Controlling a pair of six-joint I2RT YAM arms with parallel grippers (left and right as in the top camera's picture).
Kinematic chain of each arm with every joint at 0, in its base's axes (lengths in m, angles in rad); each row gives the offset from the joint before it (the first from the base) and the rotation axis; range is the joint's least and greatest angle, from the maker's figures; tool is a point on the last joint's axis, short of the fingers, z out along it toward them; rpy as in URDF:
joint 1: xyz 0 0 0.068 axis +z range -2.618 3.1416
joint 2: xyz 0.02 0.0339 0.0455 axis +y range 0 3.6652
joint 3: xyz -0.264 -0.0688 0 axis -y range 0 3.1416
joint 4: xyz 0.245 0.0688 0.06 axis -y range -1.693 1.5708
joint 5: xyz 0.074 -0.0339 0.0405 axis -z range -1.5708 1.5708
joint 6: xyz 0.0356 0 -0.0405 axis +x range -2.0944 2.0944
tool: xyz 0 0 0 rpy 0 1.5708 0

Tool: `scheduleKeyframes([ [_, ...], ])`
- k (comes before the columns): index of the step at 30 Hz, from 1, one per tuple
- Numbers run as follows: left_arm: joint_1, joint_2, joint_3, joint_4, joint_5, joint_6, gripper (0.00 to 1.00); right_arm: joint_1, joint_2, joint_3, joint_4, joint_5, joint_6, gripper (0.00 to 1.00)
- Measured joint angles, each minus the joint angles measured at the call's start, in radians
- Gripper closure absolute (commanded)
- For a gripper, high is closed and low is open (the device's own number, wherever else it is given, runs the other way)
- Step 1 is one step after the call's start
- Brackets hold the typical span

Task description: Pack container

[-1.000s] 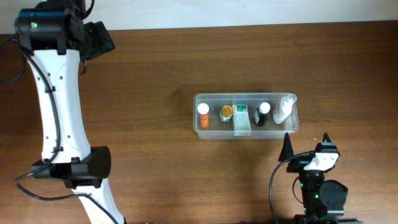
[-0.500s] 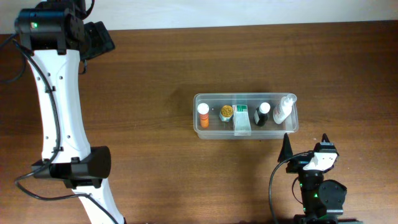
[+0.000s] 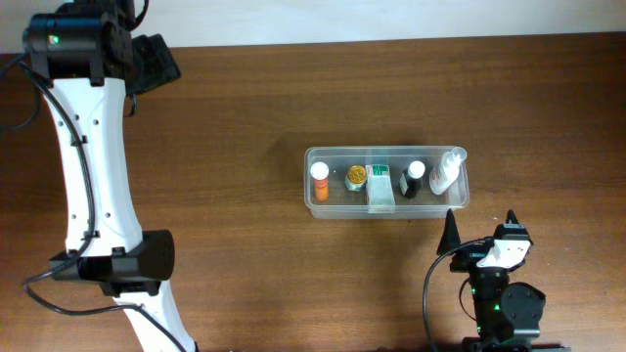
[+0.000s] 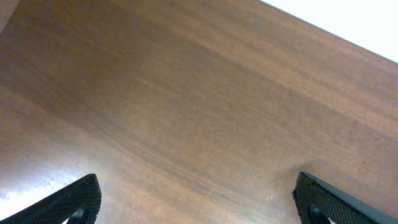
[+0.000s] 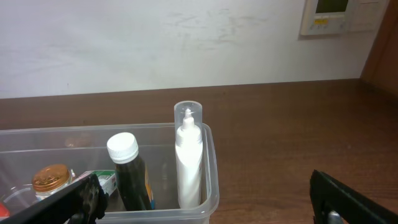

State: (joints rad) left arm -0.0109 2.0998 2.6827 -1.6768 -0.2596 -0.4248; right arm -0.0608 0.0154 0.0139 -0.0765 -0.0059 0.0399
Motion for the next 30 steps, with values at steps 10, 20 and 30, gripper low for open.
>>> scheduleKeyframes([
  [10,-0.171,-0.225,-0.442,0.434,-0.097,0.228,0.01,0.000,0.000,0.000,0.000,0.000,0.000,0.02],
  [20,-0.190,-0.645,-1.499,1.298,-0.057,0.456,0.01,0.002,-0.003,0.000,0.000,0.000,0.001,0.02],
  [30,-0.116,-1.078,-2.134,1.718,0.025,0.471,0.01,0.003,-0.005,0.000,0.000,0.000,0.000,0.02],
])
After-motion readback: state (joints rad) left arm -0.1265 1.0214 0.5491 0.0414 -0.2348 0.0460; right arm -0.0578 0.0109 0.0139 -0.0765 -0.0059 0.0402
